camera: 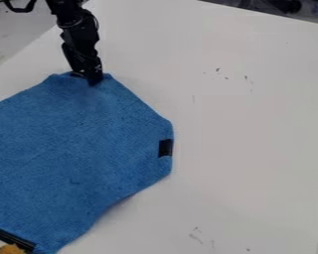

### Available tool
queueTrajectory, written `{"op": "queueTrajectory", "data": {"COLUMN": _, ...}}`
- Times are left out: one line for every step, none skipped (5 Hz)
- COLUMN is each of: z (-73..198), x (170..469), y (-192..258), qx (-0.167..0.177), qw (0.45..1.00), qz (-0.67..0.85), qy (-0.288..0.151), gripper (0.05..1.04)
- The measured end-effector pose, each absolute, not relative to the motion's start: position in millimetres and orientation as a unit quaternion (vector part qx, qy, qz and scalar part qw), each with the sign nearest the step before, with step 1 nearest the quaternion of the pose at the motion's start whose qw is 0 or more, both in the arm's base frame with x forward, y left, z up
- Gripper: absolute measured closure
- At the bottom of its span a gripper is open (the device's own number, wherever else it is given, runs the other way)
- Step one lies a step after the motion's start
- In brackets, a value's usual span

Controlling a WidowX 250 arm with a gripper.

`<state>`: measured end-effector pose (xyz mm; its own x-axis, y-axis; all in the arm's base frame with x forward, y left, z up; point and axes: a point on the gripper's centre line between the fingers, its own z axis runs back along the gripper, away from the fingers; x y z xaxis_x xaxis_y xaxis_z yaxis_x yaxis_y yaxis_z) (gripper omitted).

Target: Fold the cloth from top to bottom

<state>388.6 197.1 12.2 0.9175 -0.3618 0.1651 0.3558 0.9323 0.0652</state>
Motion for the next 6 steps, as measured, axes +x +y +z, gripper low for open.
{"op": "queueTrajectory", "data": {"z": 7.9, "x": 382.3, "y": 198.0, "qx": 0.010, "qw": 0.980, "qz": -0.177, "qy": -0.086, "gripper": 0.405}}
{"op": "queueTrajectory", "data": {"z": 7.8, "x": 377.6, "y": 201.3, "qx": 0.008, "qw": 0.981, "qz": -0.170, "qy": -0.092, "gripper": 0.686}}
{"op": "queueTrajectory", "data": {"z": 8.2, "x": 378.6, "y": 201.6, "qx": 0.011, "qw": 0.980, "qz": -0.177, "qy": -0.093, "gripper": 0.867}}
{"op": "queueTrajectory", "data": {"z": 18.6, "x": 389.9, "y": 201.9, "qx": 0.021, "qw": 0.974, "qz": -0.198, "qy": -0.104, "gripper": 0.980}}
{"op": "queueTrajectory", "data": {"z": 26.1, "x": 400.6, "y": 199.1, "qx": 0.038, "qw": 0.966, "qz": -0.228, "qy": -0.113, "gripper": 1.017}}
{"op": "queueTrajectory", "data": {"z": 47.2, "x": 404.6, "y": 196.4, "qx": 0.067, "qw": 0.959, "qz": -0.241, "qy": -0.133, "gripper": 1.018}}
